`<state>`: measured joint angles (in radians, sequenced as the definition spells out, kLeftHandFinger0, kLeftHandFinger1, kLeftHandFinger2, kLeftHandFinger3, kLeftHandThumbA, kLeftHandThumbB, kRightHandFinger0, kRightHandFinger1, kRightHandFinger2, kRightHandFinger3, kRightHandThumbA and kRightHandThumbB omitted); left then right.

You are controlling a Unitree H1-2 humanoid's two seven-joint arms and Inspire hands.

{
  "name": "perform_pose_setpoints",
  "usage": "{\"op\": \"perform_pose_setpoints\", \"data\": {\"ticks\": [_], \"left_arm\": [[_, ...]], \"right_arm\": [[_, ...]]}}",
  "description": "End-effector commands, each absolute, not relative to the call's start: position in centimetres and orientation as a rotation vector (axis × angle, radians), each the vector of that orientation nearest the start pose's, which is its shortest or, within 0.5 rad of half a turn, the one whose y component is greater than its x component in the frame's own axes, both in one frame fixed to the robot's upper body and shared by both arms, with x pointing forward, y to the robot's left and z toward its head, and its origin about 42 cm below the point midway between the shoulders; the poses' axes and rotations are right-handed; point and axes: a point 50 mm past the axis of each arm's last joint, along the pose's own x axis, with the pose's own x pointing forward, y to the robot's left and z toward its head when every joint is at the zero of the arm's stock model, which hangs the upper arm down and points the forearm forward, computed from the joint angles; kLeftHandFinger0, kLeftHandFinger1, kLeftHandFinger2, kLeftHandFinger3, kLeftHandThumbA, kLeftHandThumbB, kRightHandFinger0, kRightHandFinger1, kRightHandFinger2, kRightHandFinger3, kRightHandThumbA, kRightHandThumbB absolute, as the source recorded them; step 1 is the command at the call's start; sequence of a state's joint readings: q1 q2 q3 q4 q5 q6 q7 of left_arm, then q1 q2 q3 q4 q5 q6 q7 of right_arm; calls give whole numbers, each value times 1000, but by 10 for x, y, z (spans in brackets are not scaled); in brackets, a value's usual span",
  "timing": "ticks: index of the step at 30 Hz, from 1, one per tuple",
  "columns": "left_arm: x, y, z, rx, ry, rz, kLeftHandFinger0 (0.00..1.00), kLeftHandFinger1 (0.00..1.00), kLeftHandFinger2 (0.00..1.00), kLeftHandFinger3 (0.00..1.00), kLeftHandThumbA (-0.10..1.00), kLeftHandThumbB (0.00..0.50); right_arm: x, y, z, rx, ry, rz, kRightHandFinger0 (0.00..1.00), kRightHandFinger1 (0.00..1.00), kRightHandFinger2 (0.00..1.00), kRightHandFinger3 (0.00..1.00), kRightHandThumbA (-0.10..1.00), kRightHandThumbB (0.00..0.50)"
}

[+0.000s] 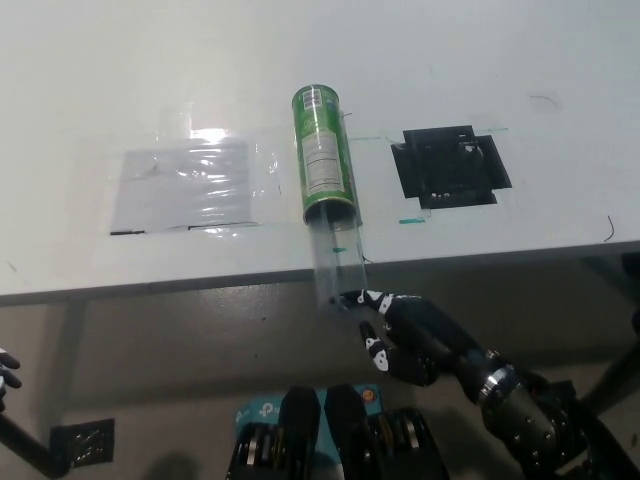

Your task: The robot uses its right hand finger to pull out the chips tray kept inside a container in the middle of the desk

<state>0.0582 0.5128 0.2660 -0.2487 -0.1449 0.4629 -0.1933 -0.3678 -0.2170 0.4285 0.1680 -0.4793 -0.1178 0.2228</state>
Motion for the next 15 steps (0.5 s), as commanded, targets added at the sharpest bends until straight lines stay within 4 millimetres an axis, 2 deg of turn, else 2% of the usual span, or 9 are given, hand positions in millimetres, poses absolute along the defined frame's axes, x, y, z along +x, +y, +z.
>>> {"op": "perform_pose_setpoints", "data": {"ticks": [1,6,10,12,13,15], "left_arm": [[254,416,198,369,208,64,196,237,332,651,-100,0],[253,416,196,349,205,62,200,235,324,657,-100,0],[252,416,195,363,206,64,192,234,323,662,-100,0],[249,416,194,360,215,69,182,227,318,667,-100,0],[250,416,193,348,217,73,181,227,317,666,-100,0],[250,417,192,350,211,70,167,218,311,666,-100,0]], "right_arm": [[360,-138,145,-801,-270,675,0,14,848,899,-100,159],[358,-136,147,-780,-277,665,0,16,729,792,-100,159],[354,-136,145,-768,-272,671,0,0,756,810,-100,168],[351,-137,148,-758,-276,672,0,0,957,986,-100,159],[351,-138,151,-764,-292,666,0,0,1000,1000,-100,158],[351,-139,158,-768,-329,629,0,7,1000,1000,-100,180]]}}
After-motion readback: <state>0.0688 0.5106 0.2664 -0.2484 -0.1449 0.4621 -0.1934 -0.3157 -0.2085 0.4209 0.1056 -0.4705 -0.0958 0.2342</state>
